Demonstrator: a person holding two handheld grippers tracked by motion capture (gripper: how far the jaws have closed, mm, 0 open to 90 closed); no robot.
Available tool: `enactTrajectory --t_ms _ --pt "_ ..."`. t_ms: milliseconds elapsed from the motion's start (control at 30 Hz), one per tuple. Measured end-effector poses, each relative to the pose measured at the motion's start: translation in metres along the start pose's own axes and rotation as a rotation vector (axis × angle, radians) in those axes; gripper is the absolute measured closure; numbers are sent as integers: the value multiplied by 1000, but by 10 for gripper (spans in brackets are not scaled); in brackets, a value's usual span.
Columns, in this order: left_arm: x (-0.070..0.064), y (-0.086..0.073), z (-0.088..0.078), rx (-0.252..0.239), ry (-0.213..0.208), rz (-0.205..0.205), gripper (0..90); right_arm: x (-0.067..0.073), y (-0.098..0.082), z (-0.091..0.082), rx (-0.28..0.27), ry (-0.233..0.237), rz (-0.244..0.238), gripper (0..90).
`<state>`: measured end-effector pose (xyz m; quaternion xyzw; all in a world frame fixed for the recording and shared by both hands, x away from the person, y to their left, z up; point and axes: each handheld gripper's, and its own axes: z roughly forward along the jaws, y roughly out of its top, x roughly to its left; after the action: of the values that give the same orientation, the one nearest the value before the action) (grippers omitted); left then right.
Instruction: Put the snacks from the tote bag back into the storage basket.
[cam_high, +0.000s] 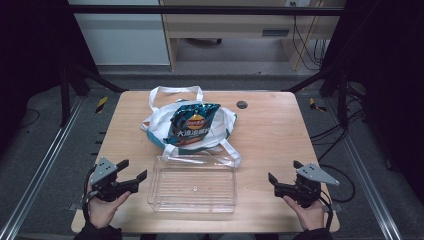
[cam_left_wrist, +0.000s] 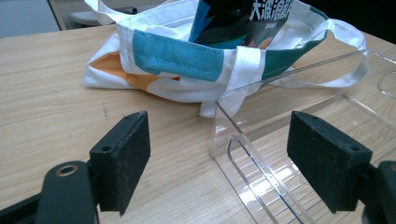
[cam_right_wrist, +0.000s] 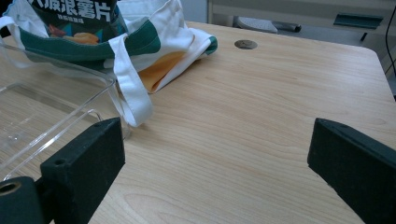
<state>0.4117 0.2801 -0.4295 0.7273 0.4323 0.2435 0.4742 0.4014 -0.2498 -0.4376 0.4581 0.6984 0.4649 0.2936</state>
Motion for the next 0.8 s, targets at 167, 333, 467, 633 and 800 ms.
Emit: enactTrajectory --t_ms 167,333,467,633,800 --pt "-1 2 0 -3 -4 -1 212 0 0 -1 -3 -2 2 43" --pt "-1 6 2 -8 -15 0 212 0 0 0 -1 0 3 43" --pt "-4 10 4 -10 -24 -3 211 0 0 -1 -2 -2 4 43" --pt "-5 14 5 -10 -30 1 211 0 0 0 -2 -1 4 43" --pt "-7 19 6 -18 -40 -6 212 0 0 1 0 -3 -3 43"
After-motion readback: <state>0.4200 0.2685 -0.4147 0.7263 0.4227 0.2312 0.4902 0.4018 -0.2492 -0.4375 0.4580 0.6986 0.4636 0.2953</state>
